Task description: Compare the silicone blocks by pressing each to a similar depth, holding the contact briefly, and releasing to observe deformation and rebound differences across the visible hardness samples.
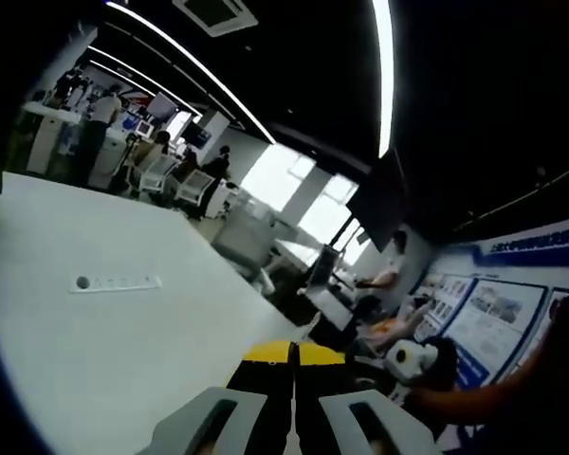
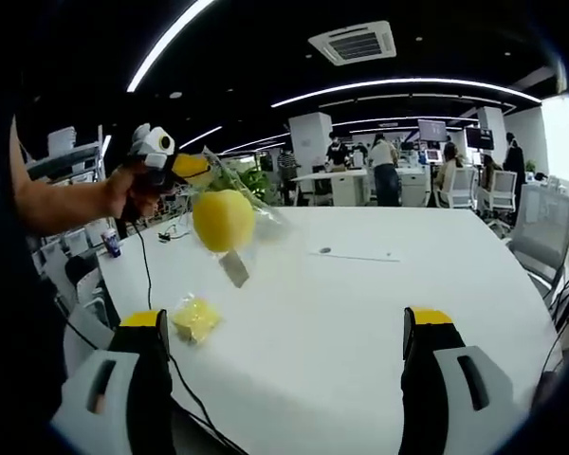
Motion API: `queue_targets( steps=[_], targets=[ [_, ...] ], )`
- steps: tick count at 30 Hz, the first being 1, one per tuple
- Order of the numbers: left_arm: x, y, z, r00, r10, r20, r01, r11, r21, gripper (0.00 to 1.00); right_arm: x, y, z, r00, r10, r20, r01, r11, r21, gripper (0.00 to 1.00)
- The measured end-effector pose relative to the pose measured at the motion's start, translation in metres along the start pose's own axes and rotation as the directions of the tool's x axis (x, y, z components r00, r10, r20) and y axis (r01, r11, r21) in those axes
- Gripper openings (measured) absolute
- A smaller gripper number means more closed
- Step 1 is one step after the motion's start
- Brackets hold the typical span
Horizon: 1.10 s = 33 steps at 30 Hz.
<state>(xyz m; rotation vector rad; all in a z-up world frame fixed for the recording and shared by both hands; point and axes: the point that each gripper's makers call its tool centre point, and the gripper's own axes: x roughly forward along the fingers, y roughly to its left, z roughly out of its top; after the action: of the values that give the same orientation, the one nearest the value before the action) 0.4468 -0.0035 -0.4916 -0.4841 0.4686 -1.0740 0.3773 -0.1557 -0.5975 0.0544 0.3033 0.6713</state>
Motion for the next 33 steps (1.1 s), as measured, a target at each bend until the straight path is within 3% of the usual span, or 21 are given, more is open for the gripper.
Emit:
queue_targets(
  steps=[8, 22, 33],
  targets=[
    [-0.002, -0.011, 0.007, 0.999, -0.026, 0.029, 0.026, 1.000, -0.013, 0.00, 0.000, 0.000, 0.008, 1.000, 0.002, 0.017, -0.002, 1.000, -0.003, 0.96],
    [0.000, -0.024, 0.011, 0.997, -0.074, 0.019, 0.074, 0.997, 0.001, 0.00, 0.001, 0.003, 0.017, 0.999, 0.021, 0.033, -0.021, 1.000, -0.009, 0.96],
    [-0.008, -0.053, 0.029, 0.996, -0.086, 0.002, 0.085, 0.990, 0.115, 0.00, 0.011, 0.008, 0.056, 0.993, 0.095, 0.072, -0.093, 0.995, -0.034, 0.96]
  ],
)
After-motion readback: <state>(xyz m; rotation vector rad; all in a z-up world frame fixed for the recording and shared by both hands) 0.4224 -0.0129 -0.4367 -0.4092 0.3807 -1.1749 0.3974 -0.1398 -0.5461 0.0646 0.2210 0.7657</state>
